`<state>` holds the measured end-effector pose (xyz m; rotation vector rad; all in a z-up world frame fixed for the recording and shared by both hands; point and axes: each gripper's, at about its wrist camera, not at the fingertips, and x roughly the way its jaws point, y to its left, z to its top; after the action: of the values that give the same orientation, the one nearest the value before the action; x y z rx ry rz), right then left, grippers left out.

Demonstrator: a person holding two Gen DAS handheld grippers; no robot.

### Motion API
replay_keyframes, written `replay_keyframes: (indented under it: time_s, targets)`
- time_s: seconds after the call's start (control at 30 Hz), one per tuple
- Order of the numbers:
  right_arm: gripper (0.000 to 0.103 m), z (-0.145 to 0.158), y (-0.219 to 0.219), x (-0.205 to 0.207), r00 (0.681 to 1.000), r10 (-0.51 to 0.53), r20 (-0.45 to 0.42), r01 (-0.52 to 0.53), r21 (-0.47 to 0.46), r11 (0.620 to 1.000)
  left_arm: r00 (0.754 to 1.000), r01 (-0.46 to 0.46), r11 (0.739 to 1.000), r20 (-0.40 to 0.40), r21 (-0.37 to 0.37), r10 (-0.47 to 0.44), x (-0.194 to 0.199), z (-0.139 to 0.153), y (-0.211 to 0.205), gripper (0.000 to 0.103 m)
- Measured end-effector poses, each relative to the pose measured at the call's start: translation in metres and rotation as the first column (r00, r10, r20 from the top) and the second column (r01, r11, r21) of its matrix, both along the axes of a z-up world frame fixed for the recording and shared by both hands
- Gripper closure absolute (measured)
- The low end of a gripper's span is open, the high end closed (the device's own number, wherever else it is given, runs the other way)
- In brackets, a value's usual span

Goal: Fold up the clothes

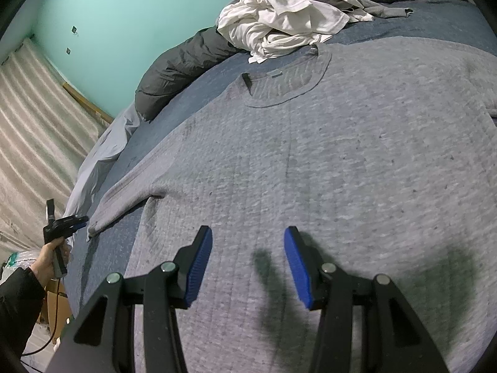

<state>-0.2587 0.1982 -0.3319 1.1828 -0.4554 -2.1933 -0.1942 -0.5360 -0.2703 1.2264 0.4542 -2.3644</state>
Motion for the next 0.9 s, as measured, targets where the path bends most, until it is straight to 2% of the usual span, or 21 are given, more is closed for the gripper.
replay_keyframes:
  time_s: [0.1,0.3,0.4,0.53,0.67,0.73,0.9]
  targets:
    - [0.054,0.0,0.002,-0.002,1.0,-0.007,0.004,0.007,-0.003,1.0,1.0,0.018,1.0,0.024,0.009,-0.018,-0.022,-0.015,0.016,0.067]
    - [0.054,0.0,0.003,-0.003,1.0,-0.008,0.004,0.008,-0.008,1.0,0.998,-0.06,0.997,0.038,0.048,0.058,-0.039,-0.041,0.009,0.067]
    - [0.054,0.0,0.004,-0.004,1.0,-0.008,0.006,0.008,-0.01,1.0,0.996,-0.08,0.996,0.038,0.037,0.079,-0.044,-0.04,0.01,0.067]
    - [0.054,-0.001,0.004,-0.004,1.0,-0.007,0.009,0.007,-0.013,1.0,0.999,0.017,0.999,-0.045,0.052,-0.015,-0.059,-0.017,0.043,0.067]
    - [0.054,-0.001,0.005,-0.004,1.0,-0.007,0.012,0.007,-0.015,1.0,0.99,0.136,0.989,-0.035,0.06,-0.134,-0.094,-0.017,0.087,0.067]
    - [0.054,0.0,0.007,-0.005,1.0,-0.012,0.009,0.012,-0.02,1.0,0.99,0.14,0.988,-0.023,0.064,-0.139,-0.108,-0.023,0.097,0.067]
    - [0.054,0.0,0.012,-0.009,1.0,-0.02,0.014,0.02,-0.033,0.999,0.997,0.076,0.994,0.011,0.082,-0.077,-0.132,-0.044,0.092,0.067]
